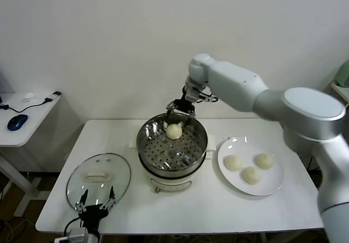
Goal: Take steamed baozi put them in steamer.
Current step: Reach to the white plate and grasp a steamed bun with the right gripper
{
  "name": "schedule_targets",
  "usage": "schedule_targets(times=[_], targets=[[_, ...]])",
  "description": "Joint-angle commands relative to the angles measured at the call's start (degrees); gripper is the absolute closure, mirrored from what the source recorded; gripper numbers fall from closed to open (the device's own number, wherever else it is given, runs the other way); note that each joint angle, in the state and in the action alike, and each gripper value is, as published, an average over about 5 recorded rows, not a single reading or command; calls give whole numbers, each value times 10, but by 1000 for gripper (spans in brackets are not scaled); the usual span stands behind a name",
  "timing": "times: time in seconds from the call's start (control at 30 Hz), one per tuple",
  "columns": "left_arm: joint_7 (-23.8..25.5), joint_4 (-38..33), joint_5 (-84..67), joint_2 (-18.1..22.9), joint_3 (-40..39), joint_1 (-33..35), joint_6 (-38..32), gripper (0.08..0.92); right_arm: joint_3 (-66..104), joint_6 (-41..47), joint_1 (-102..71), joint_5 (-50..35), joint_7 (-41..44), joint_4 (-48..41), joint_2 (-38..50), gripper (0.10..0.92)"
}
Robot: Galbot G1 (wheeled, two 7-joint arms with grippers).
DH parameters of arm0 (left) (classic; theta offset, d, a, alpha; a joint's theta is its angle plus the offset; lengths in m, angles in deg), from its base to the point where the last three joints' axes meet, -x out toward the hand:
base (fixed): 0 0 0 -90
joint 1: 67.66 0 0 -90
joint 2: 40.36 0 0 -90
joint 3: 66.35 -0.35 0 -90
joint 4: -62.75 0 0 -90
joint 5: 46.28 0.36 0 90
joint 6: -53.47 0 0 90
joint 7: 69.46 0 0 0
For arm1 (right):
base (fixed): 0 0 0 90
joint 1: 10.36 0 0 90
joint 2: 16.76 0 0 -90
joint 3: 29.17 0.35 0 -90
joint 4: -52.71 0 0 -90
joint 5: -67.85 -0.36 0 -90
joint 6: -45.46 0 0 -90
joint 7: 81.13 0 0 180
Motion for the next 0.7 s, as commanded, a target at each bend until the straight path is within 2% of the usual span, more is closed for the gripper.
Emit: schedule_targets(times=[0.03, 0.33, 0.47, 0.7], targets=[[0, -5, 0, -2, -1, 0, 0, 177, -239, 317, 165, -199, -10, 163, 187, 203], [1, -4, -1, -3, 0, 1, 0, 177, -344, 535, 178, -219, -57, 322, 303, 203], [1, -5, -2, -4, 2, 3, 0, 177, -329, 586, 138, -213, -84, 331, 312, 203], [1, -4, -3, -3, 4, 7, -1, 177, -248, 627, 24, -200, -119, 304, 314, 203]])
